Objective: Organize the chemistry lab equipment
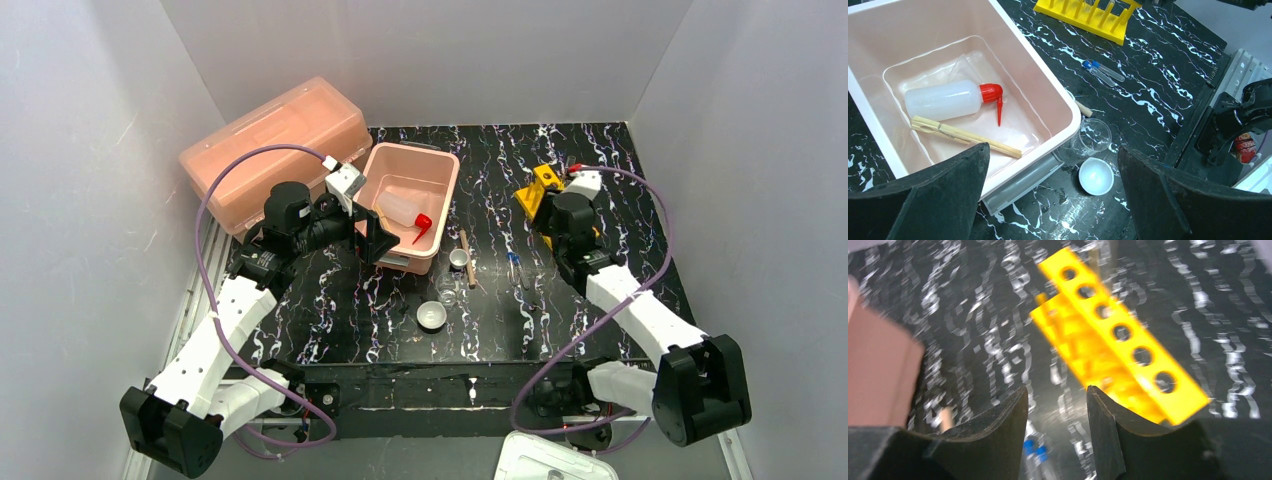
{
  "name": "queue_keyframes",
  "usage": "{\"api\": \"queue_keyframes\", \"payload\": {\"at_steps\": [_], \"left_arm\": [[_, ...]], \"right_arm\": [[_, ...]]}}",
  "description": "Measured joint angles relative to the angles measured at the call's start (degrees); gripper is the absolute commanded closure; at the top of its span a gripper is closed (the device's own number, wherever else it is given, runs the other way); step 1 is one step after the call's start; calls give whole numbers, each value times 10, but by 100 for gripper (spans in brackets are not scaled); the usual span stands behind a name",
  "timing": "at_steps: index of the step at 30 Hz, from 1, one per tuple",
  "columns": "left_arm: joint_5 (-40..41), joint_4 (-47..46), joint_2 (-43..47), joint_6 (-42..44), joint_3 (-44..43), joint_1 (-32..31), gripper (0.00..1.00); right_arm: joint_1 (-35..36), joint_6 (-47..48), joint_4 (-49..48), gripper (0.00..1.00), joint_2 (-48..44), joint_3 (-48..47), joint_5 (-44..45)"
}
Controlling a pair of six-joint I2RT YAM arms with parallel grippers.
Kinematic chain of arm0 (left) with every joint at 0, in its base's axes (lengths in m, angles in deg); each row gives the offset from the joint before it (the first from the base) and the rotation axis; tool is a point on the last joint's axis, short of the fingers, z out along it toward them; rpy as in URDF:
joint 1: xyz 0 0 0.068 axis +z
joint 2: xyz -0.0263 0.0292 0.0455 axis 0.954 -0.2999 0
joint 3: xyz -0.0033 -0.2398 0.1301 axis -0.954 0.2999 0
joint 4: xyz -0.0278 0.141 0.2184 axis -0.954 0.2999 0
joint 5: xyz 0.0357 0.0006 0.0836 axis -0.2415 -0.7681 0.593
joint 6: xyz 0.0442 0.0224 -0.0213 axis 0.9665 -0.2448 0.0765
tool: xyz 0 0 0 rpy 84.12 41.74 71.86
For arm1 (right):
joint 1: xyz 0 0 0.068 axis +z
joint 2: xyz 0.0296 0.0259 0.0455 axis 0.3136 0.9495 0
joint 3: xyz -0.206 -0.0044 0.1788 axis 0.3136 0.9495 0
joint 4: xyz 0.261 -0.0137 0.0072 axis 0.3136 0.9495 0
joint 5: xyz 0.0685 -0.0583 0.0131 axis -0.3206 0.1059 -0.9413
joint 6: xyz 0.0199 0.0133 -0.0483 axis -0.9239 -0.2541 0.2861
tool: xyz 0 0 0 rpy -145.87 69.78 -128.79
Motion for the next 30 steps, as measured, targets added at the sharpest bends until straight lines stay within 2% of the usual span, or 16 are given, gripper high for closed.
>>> {"api": "queue_keyframes", "payload": {"at_steps": [6,9,19,30], "left_arm": [[-1,5,8,20,0,0,1],[-2,11,17,35,0,1,1],[-5,39,41,62,0,2,1],[-11,52,41,76,-5,2,1]], "right_arm": [[110,-34,84,43,8,-7,-53],[135,-62,128,45,31,-7,-71],[135,-90,176,59,132,-14,-97],[135,-98,181,61,153,-15,-98]]}}
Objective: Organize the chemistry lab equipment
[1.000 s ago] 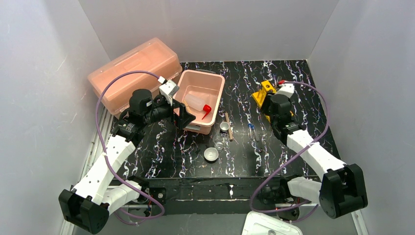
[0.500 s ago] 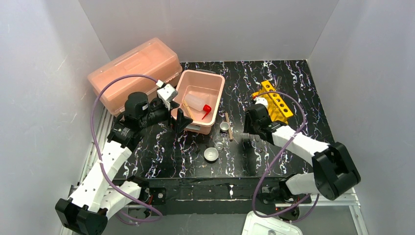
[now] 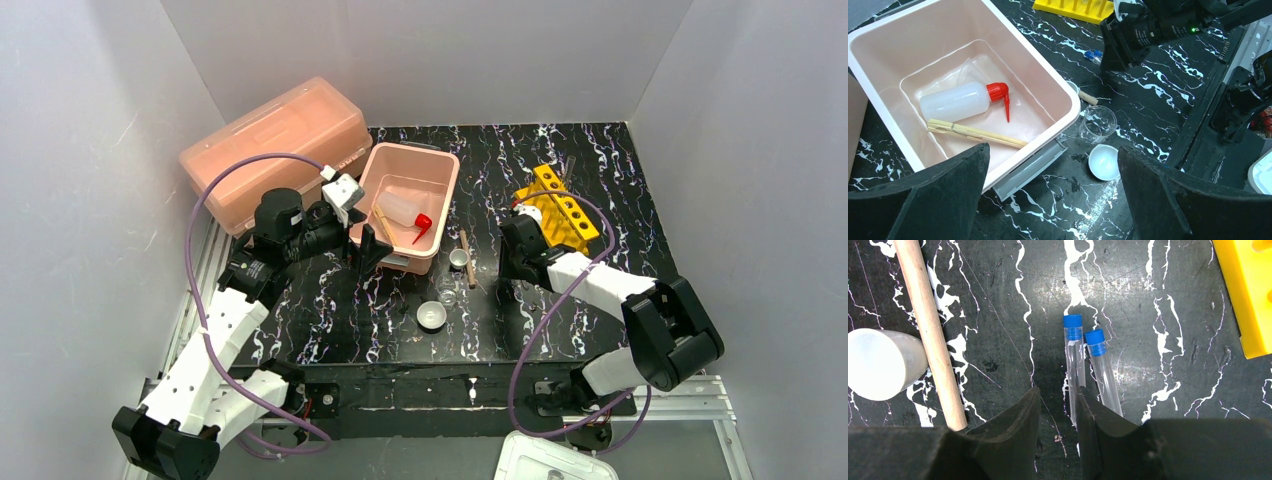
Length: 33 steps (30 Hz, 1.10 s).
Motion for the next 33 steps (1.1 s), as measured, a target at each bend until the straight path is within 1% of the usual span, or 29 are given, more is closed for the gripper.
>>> {"api": "queue_keyframes", "payload": {"at_steps": [15,22,24,28,30,33], "left_arm": [[-7,0,-1,1,0,0,1],[-9,0,-1,1,0,0,1],[-9,0,-1,1,-1,0,1],[-10,1,-4,1,-8,0,1],[-11,1,-4,1,-9,0,1],[-10,2,-5,1,-9,0,1]], "right_arm": [[1,-2,-3,61,7,0,22],[1,-5,-10,63,32,0,24],[2,-6,-10,67,33,0,24],[6,-6,-14,82,35,0,27],[12,-7,-13,88,35,-1,29],[30,-7,-5,93,35,-7,33]]}}
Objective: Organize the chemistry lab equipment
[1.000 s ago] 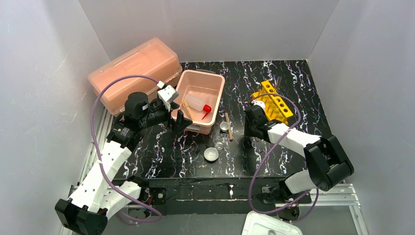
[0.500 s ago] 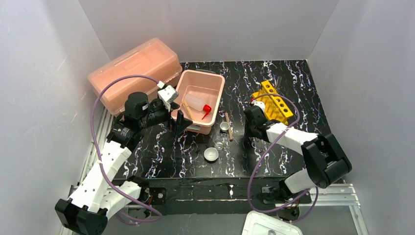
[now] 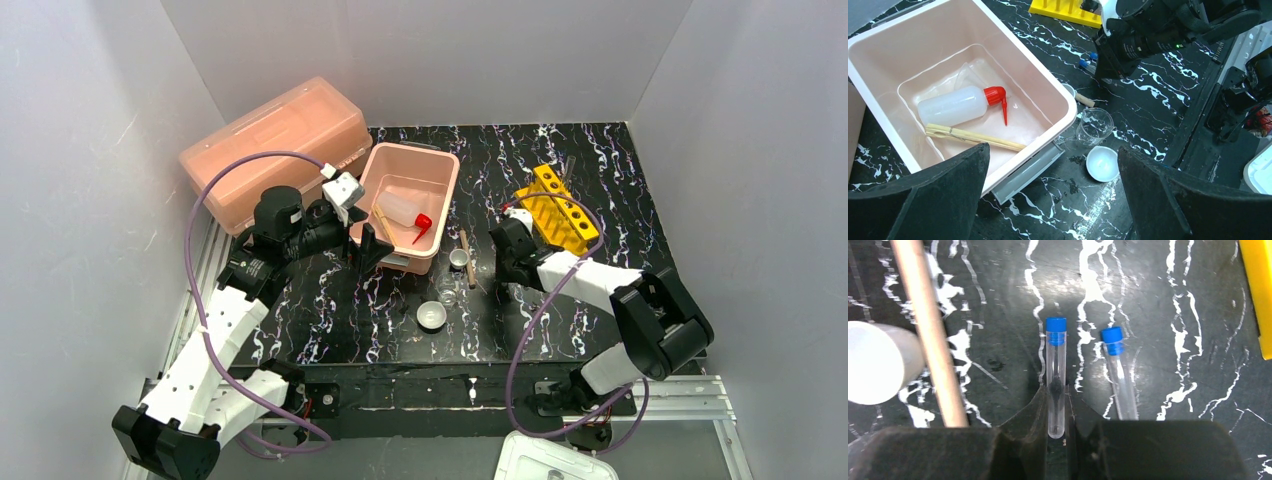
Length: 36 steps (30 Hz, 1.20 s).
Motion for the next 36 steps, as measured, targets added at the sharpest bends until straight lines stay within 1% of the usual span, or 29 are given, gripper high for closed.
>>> {"api": "queue_keyframes", "payload": {"at_steps": [3,7,10,13,17,20,25,28,29,32,34,36], "left_arm": [[0,0,0,0,0,0,1],[0,-3,3,0,4,0,1],[0,-4,6,0,9,0,1],[1,-5,10,2,16,0,1],[4,-6,14,4,22,0,1],[5,-6,17,5,24,0,1],[7,-6,23,6,24,0,1],[8,-6,26,9,26,0,1],[8,-6,26,10,26,0,1],[9,-5,29,12,29,0,1],[10,-3,30,13,30,0,1],[11,-2,30,13,31,0,1]], "right_arm": [[15,2,16,96,-7,-22,2],[20,13,42,99,-55,-67,-4],[19,26,49,99,-89,-124,-20],[19,40,60,99,-84,-209,-55],[19,50,62,99,-34,-317,-110],[19,53,70,99,8,-359,-136],[19,58,96,99,141,-474,-192],[19,60,92,98,234,-550,-215],[20,60,98,97,259,-569,-220],[22,61,119,89,319,-613,-228],[24,61,131,77,345,-633,-229],[26,61,143,69,352,-641,-227]]}}
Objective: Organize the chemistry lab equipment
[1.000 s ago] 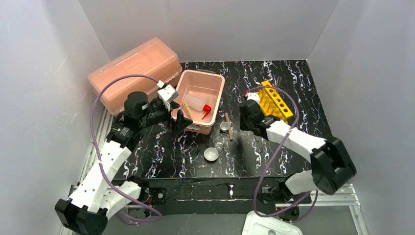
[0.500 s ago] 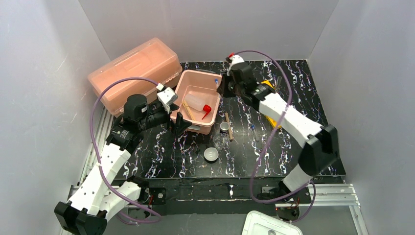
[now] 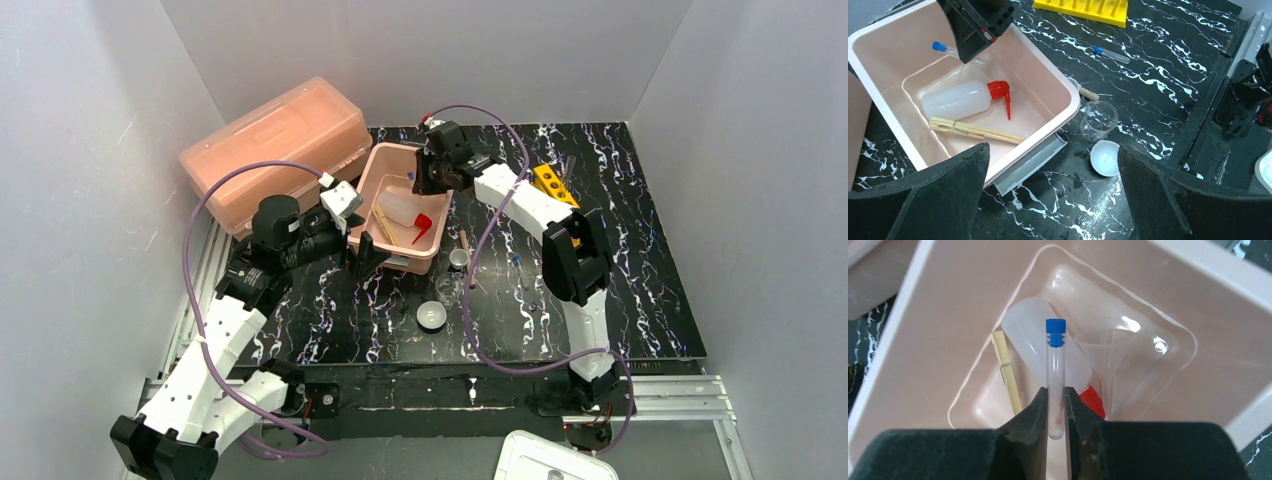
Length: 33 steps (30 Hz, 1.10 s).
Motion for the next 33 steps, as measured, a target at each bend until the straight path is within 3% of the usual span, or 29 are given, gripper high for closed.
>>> {"api": "queue_keyframes", "payload": {"at_steps": [7,13,17,20,26,29,33], "left_arm": [[0,0,2,0,0,0,1],[0,0,2,0,0,0,1],[3,3,2,0,0,0,1],[7,10,2,0,0,0,1],[9,15,2,1,0,0,1],[9,15,2,5,0,0,1],[9,17,2,7,0,0,1]], "right_arm": [[5,8,9,43,9,-31,15],[9,27,36,40,-2,-73,22],[10,42,41,42,-65,-65,39],[10,54,22,44,-171,17,68],[-17,57,-26,46,-414,281,124],[-41,44,-26,44,-464,395,144],[-52,17,-3,37,-461,521,153]]}}
